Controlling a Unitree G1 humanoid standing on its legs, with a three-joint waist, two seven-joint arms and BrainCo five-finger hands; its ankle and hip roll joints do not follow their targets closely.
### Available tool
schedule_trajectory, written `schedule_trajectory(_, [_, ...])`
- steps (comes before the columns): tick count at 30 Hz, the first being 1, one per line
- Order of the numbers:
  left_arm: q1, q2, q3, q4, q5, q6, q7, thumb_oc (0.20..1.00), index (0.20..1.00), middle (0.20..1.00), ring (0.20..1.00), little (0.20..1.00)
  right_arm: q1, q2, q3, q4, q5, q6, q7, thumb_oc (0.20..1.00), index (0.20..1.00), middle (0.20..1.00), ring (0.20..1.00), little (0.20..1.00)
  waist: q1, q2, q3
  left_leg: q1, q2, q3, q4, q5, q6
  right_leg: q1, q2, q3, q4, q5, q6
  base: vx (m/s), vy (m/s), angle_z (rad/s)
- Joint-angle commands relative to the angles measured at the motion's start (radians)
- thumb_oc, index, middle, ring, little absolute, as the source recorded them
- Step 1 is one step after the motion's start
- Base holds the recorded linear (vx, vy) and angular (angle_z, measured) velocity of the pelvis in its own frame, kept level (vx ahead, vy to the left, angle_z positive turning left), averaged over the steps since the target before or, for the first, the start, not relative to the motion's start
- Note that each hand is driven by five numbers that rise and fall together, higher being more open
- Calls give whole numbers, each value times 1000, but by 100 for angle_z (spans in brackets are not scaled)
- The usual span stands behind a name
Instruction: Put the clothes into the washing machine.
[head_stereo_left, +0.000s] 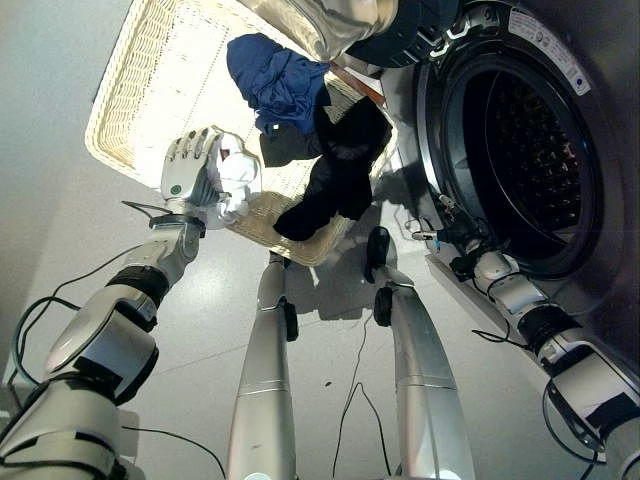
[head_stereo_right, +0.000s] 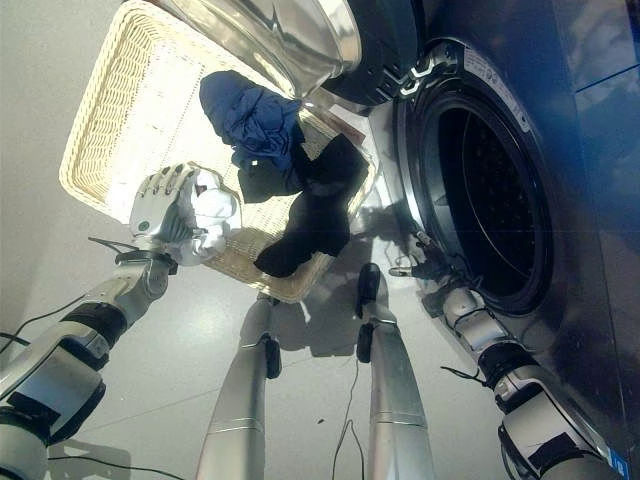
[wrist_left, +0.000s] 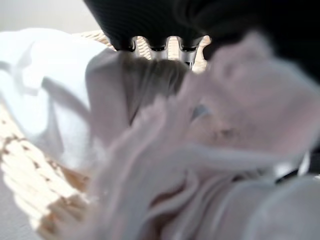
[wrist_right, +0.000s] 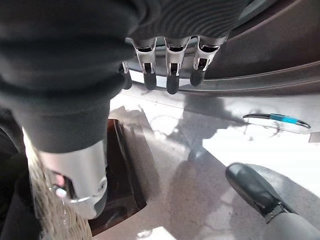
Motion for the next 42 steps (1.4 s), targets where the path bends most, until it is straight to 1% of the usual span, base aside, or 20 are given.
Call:
schedule_trajectory(1, [11, 20, 40, 56, -54, 74, -38, 1000, 1000, 1000, 1000, 1000, 25, -49, 15, -58, 18, -18, -21, 1000, 1000, 1000, 1000, 1000, 17, -32, -21, -26, -44, -18, 170, -137, -14, 59, 45, 24, -224, 174, 111, 0, 0, 0])
schedule_trajectory(6, [3, 8, 34, 58, -48, 123, -99, 1000, 1000, 1000, 1000, 1000, 13, -46, 18, -57, 24, -18, -24, 1000, 1000, 1000, 1000, 1000, 18, -38, -21, -31, -45, -22, 166, -132, -15, 58, 46, 22, -231, 178, 112, 0, 0, 0])
schedule_trajectory(8, [-2, 4, 31, 62, -36, 138, -132, 617, 617, 617, 617, 617, 10, -48, 19, -63, 27, -18, -25, 1000, 1000, 1000, 1000, 1000, 17, -41, -21, -32, -45, -21, 162, -131, -15, 57, 46, 21, -235, 179, 113, 0, 0, 0])
schedule_trajectory(9, [-7, 2, 25, 66, -34, 140, -152, 300, 300, 300, 300, 300, 6, -49, 20, -64, 27, -19, -23, 1000, 1000, 1000, 1000, 1000, 16, -42, -21, -32, -44, -20, 160, -130, -15, 56, 47, 21, -236, 181, 113, 0, 0, 0])
schedule_trajectory(10, [-11, -2, 17, 73, -40, 135, -181, 200, 200, 200, 200, 200, 0, -48, 25, -68, 28, -16, -27, 1000, 1000, 1000, 1000, 1000, 14, -43, -21, -35, -45, -21, 158, -127, -15, 53, 48, 22, -238, 184, 113, 0, 0, 0])
schedule_trajectory(17, [-38, -11, -1, 78, -95, 131, -245, 200, 200, 200, 200, 200, -19, -47, 35, -89, 95, -28, -30, 1000, 1000, 1000, 1000, 1000, 9, -44, -21, -38, -44, -17, 152, -122, -13, 48, 51, 23, -242, 188, 113, 0, 0, 0])
schedule_trajectory(18, [-38, -10, 1, 74, -101, 131, -245, 200, 200, 200, 200, 200, -16, -48, 31, -100, 127, -27, -23, 1000, 1000, 1000, 1000, 1000, 9, -44, -21, -38, -45, -17, 152, -121, -13, 49, 51, 23, -241, 188, 113, 0, 0, 0])
schedule_trajectory(19, [-26, -6, 15, 58, -142, 122, -228, 200, 200, 200, 200, 200, 4, -43, 3, -129, 272, -36, 15, 1000, 1000, 1000, 1000, 1000, 8, -42, -21, -36, -46, -18, 156, -121, -14, 50, 51, 25, -237, 186, 113, 0, 0, 0])
schedule_trajectory(21, [-18, -5, 30, 51, -169, 107, -210, 200, 200, 200, 200, 200, 15, -37, -13, -135, 327, -46, 36, 1000, 1000, 1000, 1000, 1000, 8, -41, -21, -36, -46, -17, 157, -122, -14, 50, 51, 25, -235, 184, 113, 0, 0, 0])
schedule_trajectory(26, [46, -21, 144, -24, -284, 4, -110, 200, 200, 200, 200, 200, 70, 10, -75, -211, 468, -85, 76, 1000, 1000, 1000, 1000, 1000, 16, -40, -21, -40, -50, -24, 162, -126, -15, 48, 49, 20, -228, 179, 112, 0, 0, 0])
schedule_trajectory(28, [63, -23, 170, -51, -312, -14, -94, 200, 200, 200, 200, 200, 78, 13, -82, -230, 491, -91, 80, 1000, 1000, 1000, 1000, 1000, 19, -40, -21, -39, -51, -25, 162, -126, -14, 48, 49, 19, -226, 177, 112, 0, 0, 0])
schedule_trajectory(29, [93, -35, 220, -97, -369, -82, -53, 200, 200, 200, 200, 200, 94, 26, -94, -267, 540, -101, 92, 1000, 1000, 1000, 1000, 1000, 23, -39, -21, -41, -53, -27, 164, -129, -13, 46, 50, 18, -219, 172, 111, 0, 0, 0])
schedule_trajectory(31, [136, -60, 277, -179, -398, -155, -6, 200, 200, 200, 200, 200, 117, 45, -112, -334, 597, -103, 107, 1000, 1000, 1000, 1000, 1000, 29, -41, -21, -41, -55, -30, 162, -131, -12, 45, 49, 13, -216, 168, 111, 0, 0, 0])
schedule_trajectory(32, [142, -64, 283, -190, -400, -165, 0, 200, 200, 200, 200, 200, 121, 48, -114, -341, 607, -107, 114, 1000, 1000, 1000, 1000, 1000, 30, -41, -21, -41, -55, -31, 162, -132, -12, 45, 49, 13, -215, 168, 111, 0, 0, 0])
schedule_trajectory(33, [162, -74, 301, -225, -404, -222, 35, 200, 200, 200, 200, 200, 133, 59, -125, -375, 621, -103, 126, 1000, 1000, 1000, 1000, 1000, 32, -42, -21, -42, -55, -32, 160, -132, -12, 44, 48, 12, -216, 168, 111, 0, 0, 0])
schedule_trajectory(35, [170, -82, 311, -247, -401, -224, 38, 200, 200, 200, 200, 200, 137, 64, -128, -388, 625, -104, 128, 1000, 1000, 1000, 1000, 1000, 34, -42, -21, -42, -56, -33, 159, -132, -12, 45, 48, 10, -216, 168, 111, 0, 0, 0])
schedule_trajectory(36, [204, -109, 329, -332, -362, -297, 93, 200, 200, 200, 200, 200, 162, 90, -137, -458, 649, -101, 140, 1000, 1000, 1000, 1000, 1000, 41, -43, -21, -41, -59, -38, 154, -134, -10, 45, 47, 6, -214, 166, 114, -8, -34, 1])
schedule_trajectory(38, [235, -132, 340, -414, -312, -354, 127, 200, 200, 200, 200, 200, 181, 108, -148, -520, 684, -89, 162, 1000, 1000, 1000, 1000, 1000, 48, -43, -21, -39, -63, -43, 148, -134, -8, 49, 45, 1, -219, 167, 116, -9, -46, 1])
schedule_trajectory(40, [260, -147, 341, -500, -256, -398, 153, 200, 200, 200, 200, 200, 198, 127, -150, -575, 697, -83, 181, 1000, 1000, 1000, 1000, 1000, 55, -44, -21, -38, -65, -46, 142, -134, -5, 50, 42, -5, -221, 167, 118, -10, -42, 3])
schedule_trajectory(42, [274, -152, 343, -581, -216, -404, 151, 200, 200, 200, 200, 200, 207, 136, -152, -624, 720, -69, 203, 1000, 1000, 1000, 1000, 1000, 60, -44, -21, -37, -68, -49, 138, -134, -3, 51, 39, -10, -223, 167, 119, -4, -41, 1])
